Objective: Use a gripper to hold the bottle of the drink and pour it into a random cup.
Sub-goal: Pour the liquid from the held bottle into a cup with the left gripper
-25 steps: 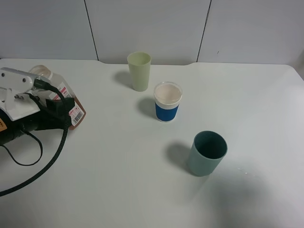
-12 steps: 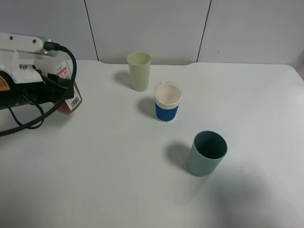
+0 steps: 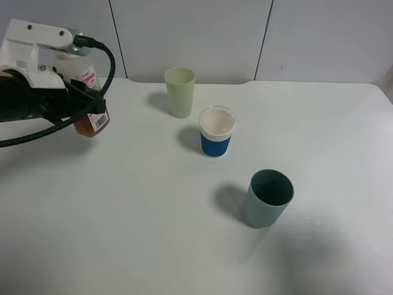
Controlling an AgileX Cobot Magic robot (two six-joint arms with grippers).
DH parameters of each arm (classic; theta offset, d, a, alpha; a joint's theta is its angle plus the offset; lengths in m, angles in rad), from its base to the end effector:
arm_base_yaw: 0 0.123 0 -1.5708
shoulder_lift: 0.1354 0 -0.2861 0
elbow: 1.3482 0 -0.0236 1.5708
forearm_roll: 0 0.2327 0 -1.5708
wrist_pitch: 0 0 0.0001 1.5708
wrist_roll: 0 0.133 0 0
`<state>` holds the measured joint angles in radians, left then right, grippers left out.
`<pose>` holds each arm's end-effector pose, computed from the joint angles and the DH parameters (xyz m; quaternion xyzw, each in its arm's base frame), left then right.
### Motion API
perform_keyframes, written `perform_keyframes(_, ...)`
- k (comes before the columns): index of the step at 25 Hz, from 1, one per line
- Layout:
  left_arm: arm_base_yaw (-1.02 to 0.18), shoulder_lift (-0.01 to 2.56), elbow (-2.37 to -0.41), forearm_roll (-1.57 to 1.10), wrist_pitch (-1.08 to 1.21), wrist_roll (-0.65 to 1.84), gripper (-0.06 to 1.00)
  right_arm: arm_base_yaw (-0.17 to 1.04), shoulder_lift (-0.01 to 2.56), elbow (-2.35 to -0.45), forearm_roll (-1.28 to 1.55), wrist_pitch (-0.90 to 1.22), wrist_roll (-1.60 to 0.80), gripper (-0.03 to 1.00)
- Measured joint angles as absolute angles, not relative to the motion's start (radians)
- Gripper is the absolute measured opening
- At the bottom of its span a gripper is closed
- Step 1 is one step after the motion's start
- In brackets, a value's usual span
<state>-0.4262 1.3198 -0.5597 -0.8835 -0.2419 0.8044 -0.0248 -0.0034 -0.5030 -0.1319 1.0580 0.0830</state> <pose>0.2626 -0.0923 0.2159 0.1088 0.8552 -0.0436 0.5049 0.0140 -0.0156 0.2516 0.0484 0.8476 -0.0506 0.5260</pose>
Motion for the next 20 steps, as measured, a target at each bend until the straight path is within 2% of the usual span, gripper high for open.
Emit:
perform_keyframes(6, -0.564, 1.321, -0.621, -1.459, -0.400, 1.454, 0.37, -0.025, -0.003, -0.503, -0.132, 1.058, 0.083, 0.63)
perform_keyframes(9, -0.625, 1.321, -0.667, -1.653, -0.489, 1.699, 0.37, -0.025, -0.003, -0.503, -0.132, 1.058, 0.083, 0.63)
perform_keyframes(12, -0.677, 1.318, -0.703, -1.717, -0.576, 1.788, 0.37, -0.025, -0.003, -0.503, -0.132, 1.058, 0.083, 0.63)
perform_keyframes(20, -0.733, 1.316, -0.750, -1.742, -0.639, 1.807, 0.37, -0.025, -0.003, -0.503, -0.132, 1.058, 0.083, 0.63)
